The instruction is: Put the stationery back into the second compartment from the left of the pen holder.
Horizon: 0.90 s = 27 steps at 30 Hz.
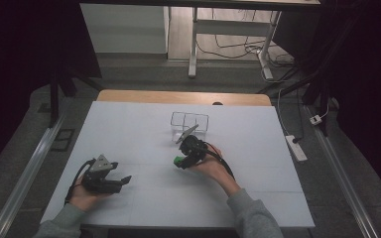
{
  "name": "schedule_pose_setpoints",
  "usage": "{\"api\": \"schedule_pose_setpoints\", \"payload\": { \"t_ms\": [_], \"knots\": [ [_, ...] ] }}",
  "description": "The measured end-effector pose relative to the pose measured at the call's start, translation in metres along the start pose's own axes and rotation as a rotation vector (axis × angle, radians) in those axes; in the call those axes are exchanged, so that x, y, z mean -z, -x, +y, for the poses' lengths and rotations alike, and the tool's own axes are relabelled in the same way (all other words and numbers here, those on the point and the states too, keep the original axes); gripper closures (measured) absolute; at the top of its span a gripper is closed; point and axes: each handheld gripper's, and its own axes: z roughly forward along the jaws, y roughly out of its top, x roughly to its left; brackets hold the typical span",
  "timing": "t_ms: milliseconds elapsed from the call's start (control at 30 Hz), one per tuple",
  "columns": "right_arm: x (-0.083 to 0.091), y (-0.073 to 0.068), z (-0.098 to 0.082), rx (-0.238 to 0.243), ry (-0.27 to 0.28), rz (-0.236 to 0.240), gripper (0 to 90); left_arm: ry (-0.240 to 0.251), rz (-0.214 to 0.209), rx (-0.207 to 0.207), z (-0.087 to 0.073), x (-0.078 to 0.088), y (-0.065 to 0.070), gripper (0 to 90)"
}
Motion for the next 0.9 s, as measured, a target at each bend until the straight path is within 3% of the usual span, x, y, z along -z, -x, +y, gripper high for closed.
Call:
{"api": "schedule_pose_setpoints", "payload": {
  "t_ms": [233, 467, 567, 667, 900],
  "knots": [
    [-0.004, -0.001, 0.001, 0.02, -0.051, -0.004, 40.8, -0.001, 0.001, -0.002, 0.0, 0.0, 0.0, 24.9],
    [-0.01, -0.004, 0.002, 0.045, -0.099, -0.02, 54.0, 0.0, 0.001, -0.002, 0.0, 0.0, 0.0, 24.9],
    [-0.01, -0.004, 0.002, 0.044, -0.103, -0.027, 56.9, -0.001, 0.0, -0.002, 0.0, 0.0, 0.0, 24.9],
    [-0.01, -0.004, 0.001, 0.038, -0.082, -0.033, 66.1, -0.003, 0.002, -0.007, 0.0, 0.0, 0.001, 24.8],
    [-0.01, -0.004, 0.001, 0.058, -0.084, -0.036, 66.7, -0.003, 0.001, -0.003, 0.0, -0.001, 0.0, 24.8]
  ]
}}
